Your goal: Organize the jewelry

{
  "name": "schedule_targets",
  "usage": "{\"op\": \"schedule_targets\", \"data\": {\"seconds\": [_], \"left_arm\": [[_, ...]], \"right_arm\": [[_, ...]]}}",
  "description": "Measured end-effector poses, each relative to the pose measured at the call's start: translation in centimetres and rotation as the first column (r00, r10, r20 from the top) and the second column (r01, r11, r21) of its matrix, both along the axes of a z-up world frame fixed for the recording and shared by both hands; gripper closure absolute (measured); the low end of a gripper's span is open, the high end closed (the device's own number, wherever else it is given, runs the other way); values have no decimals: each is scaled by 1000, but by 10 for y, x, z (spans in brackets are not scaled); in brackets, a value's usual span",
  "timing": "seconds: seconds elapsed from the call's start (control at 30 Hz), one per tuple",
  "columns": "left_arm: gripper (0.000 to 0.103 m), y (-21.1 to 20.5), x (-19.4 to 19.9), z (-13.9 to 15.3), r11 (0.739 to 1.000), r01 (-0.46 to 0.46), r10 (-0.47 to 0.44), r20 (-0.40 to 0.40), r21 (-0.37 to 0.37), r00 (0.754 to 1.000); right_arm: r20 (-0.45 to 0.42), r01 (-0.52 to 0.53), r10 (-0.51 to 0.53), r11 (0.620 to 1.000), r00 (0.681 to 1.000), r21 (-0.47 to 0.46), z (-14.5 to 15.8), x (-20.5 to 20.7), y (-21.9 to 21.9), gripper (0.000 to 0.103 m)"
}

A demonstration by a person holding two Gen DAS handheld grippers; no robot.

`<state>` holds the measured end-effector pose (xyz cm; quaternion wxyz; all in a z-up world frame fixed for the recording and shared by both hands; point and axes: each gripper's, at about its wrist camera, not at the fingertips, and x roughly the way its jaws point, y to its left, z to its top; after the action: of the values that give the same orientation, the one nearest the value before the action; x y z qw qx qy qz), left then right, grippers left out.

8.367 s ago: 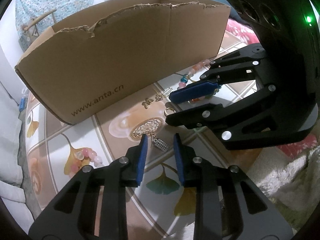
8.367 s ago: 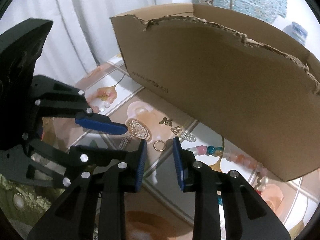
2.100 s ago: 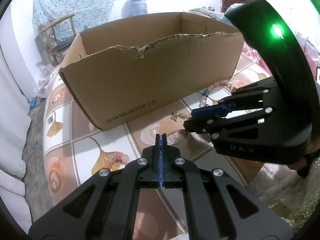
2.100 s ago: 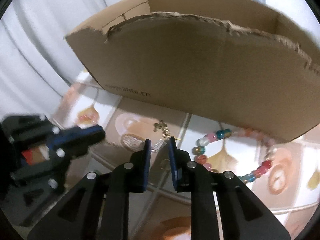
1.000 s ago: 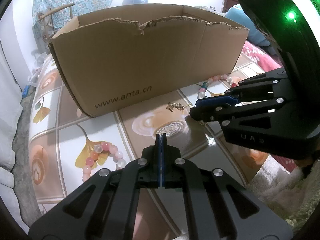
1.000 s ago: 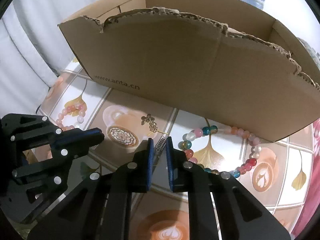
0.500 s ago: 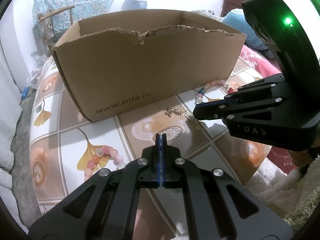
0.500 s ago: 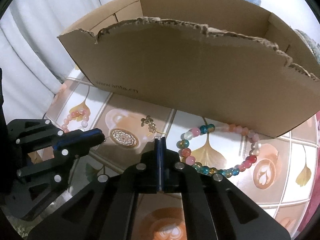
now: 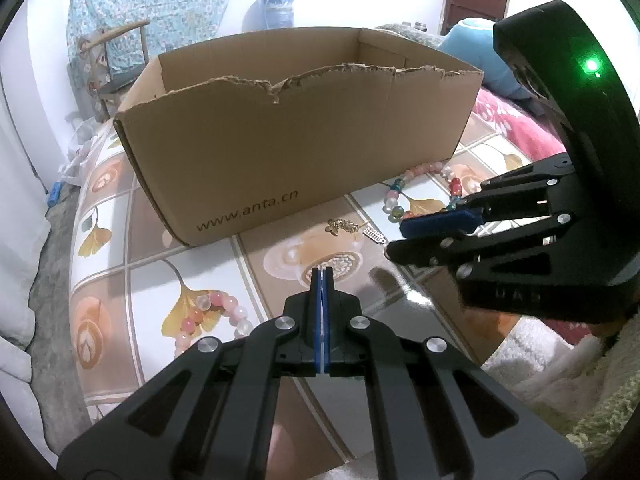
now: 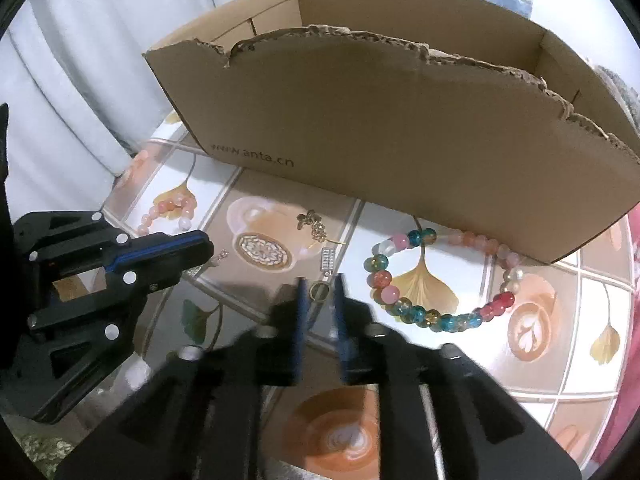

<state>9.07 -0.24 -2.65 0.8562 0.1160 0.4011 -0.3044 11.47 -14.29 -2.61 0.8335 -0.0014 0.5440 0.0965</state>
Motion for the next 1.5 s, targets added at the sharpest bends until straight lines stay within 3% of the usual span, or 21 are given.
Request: {"op": "schedule_targets", "data": {"seconds": [0.33,0.4,0.6,0.67,1.13,1.23,1.33,1.5], "left_arm": [[103,1,3,-4,1000,-2,2,-12,0,1000],[103,1,4,-5,1000,-3,3,-15,-1,1000],[103,2,4,-5,1000,-9,9,-13,-2,1000],[103,2,4,-5,1000,-10,10,-10,-3,1000],[103,-2,-1,0,1000,-1,1,11,-3,1000],[103,-3,-2,-1,1000,1,-2,11,1,1000],[103,-4,-2,-1,1000,3,-3,11,3,1000],[103,-4,0,-3,1000,-1,1,1,7,1000]], "right_arm": [[-6,-18,17,998,1000,-52,-10,3,10,82],[-11,-16,15,999,1000,-47,-12,5,15,91],[-11,-9,8,999,1000,-39,-13,6,14,93],[-7,-4,4,999,1000,-31,-12,7,13,103],[24,-15,16,999,1000,-43,0,-4,7,103],[23,-11,12,998,1000,-57,-1,-4,9,97],[37,-7,9,998,999,-65,-2,-3,11,68],[31,-32,34,998,999,-59,-5,2,11,68]]}}
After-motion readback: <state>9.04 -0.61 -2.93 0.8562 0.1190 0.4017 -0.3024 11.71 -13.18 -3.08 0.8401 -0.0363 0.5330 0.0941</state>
